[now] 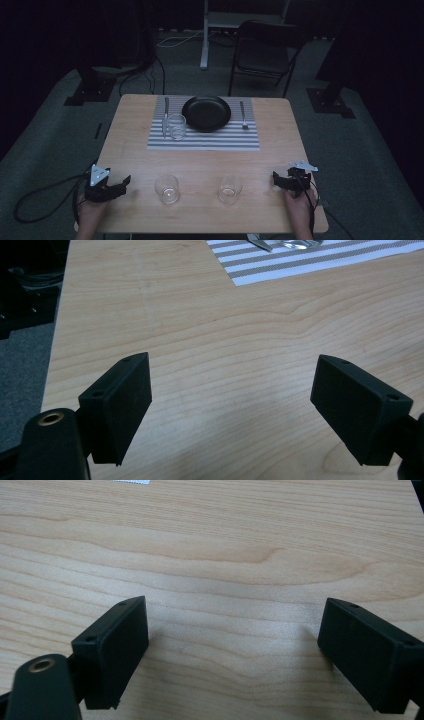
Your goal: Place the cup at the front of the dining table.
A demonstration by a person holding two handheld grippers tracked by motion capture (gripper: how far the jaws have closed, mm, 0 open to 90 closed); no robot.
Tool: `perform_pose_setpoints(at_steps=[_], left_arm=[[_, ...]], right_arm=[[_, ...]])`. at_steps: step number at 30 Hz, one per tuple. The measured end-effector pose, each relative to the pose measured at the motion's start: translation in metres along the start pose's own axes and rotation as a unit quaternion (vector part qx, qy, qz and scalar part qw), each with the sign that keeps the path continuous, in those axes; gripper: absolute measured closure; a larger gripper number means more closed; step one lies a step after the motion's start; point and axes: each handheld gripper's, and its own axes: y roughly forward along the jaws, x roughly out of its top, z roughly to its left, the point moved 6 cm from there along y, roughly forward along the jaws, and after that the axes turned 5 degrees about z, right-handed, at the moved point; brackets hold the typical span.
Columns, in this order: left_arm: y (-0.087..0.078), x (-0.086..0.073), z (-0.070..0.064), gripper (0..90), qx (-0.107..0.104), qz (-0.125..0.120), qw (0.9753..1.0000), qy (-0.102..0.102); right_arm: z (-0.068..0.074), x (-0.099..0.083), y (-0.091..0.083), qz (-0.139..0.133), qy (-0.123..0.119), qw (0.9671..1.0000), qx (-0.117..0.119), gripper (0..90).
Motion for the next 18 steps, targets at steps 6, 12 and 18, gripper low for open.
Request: perform_pose_setpoints(at_steps=[6, 12, 18], left_arm=[[-0.003, -0.009, 0.001, 17.3, 0.012, 0.009, 0.9999, -0.007], [-0.007, -0.016, 0.002, 17.3, 0.021, 0.019, 0.9995, -0.016], [-0.013, -0.024, 0.006, 17.2, 0.044, 0.027, 0.9985, -0.020]], right_arm=[[0.000, 0.000, 0.000, 0.000, 0.000, 1.0000, 0.000, 12.3], [0.000, 0.000, 0.000, 0.000, 0.000, 1.0000, 0.000, 12.3], [0.000, 0.000, 0.000, 0.000, 0.000, 1.0000, 0.000, 12.3]])
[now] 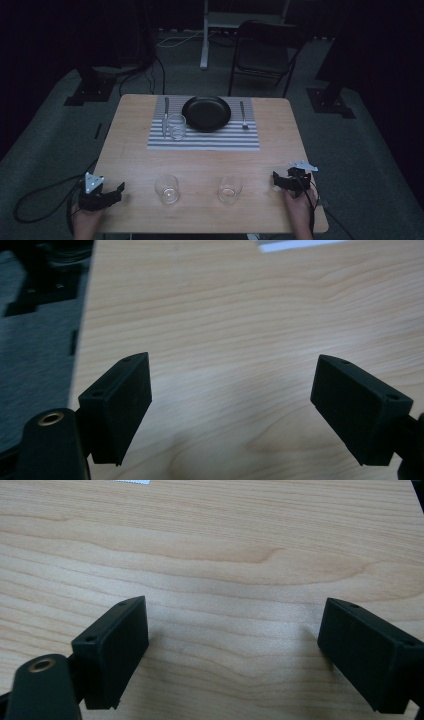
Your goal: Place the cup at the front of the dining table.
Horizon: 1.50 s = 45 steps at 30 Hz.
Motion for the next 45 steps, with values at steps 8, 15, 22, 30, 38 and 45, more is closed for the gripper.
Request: perform_pose_setpoints(at_steps=[8, 15, 22, 30, 38, 45], left_arm=[[-0.008, -0.009, 0.008, 17.3, 0.012, 0.004, 0.9999, -0.011], [-0.013, -0.017, 0.013, 17.2, 0.019, 0.008, 0.9997, -0.017], [-0.018, -0.025, 0.019, 17.2, 0.021, 0.011, 0.9995, -0.023], [-0.027, -0.031, 0.020, 17.3, 0.023, 0.009, 0.9993, -0.029], [-0.030, -0.031, 0.014, 17.2, 0.037, -0.002, 0.9990, -0.026], [-0.025, -0.030, 0.013, 17.2, 0.035, 0.003, 0.9991, -0.023]], right_arm=[[0.000, 0.000, 0.000, 0.000, 0.000, 1.0000, 0.000, 12.3], [0.000, 0.000, 0.000, 0.000, 0.000, 1.0000, 0.000, 12.4], [0.000, 0.000, 0.000, 0.000, 0.000, 1.0000, 0.000, 12.3], [0.000, 0.000, 0.000, 0.000, 0.000, 1.0000, 0.000, 12.3], [0.000, 0.000, 0.000, 0.000, 0.000, 1.0000, 0.000, 12.4], [0.000, 0.000, 0.000, 0.000, 0.000, 1.0000, 0.000, 12.3]])
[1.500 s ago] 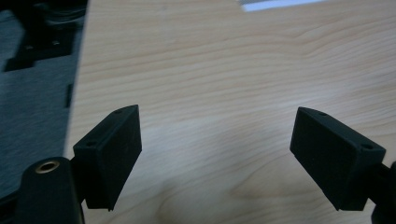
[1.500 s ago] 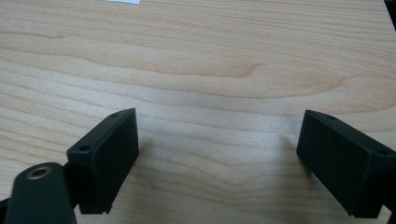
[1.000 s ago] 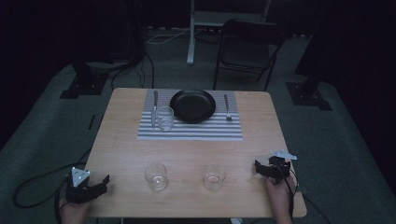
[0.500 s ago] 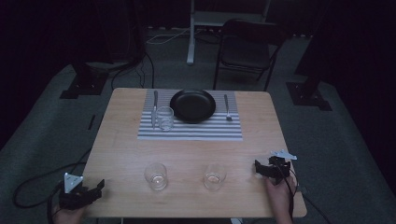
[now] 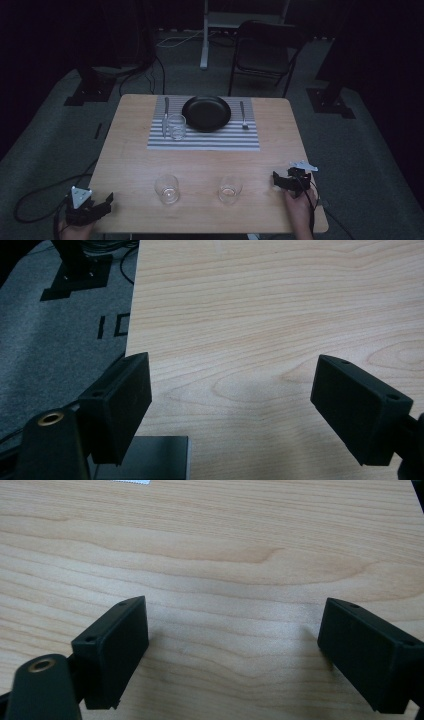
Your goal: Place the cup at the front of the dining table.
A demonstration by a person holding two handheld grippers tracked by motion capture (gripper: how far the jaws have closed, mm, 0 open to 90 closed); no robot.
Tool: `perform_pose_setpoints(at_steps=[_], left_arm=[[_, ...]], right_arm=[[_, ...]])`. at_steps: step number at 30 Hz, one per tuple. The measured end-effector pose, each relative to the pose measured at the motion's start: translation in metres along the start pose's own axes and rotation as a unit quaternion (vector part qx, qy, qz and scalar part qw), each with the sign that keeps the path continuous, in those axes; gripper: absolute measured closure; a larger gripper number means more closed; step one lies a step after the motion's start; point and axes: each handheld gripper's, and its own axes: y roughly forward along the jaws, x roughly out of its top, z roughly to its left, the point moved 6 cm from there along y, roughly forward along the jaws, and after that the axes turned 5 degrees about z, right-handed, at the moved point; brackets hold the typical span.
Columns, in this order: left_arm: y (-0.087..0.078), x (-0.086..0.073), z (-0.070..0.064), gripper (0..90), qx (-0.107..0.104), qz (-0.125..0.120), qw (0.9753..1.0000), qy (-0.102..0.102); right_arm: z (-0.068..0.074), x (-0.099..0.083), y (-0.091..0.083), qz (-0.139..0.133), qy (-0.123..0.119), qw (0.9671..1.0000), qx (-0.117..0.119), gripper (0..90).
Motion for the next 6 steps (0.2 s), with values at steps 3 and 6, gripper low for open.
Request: perform_pose_setpoints(at_steps=[3, 6], left_arm=[[0.0005, 0.0003, 0.0006, 17.2, 0.005, 0.001, 1.0000, 0.000], [0.0024, -0.0004, 0.0020, 17.3, 0.008, 0.007, 0.9999, -0.003]], right_arm=[[0.0000, 0.0000, 0.0000, 0.000, 0.000, 1.0000, 0.000, 12.4], [0.0000, 0.0000, 0.0000, 0.000, 0.000, 1.0000, 0.000, 12.3]])
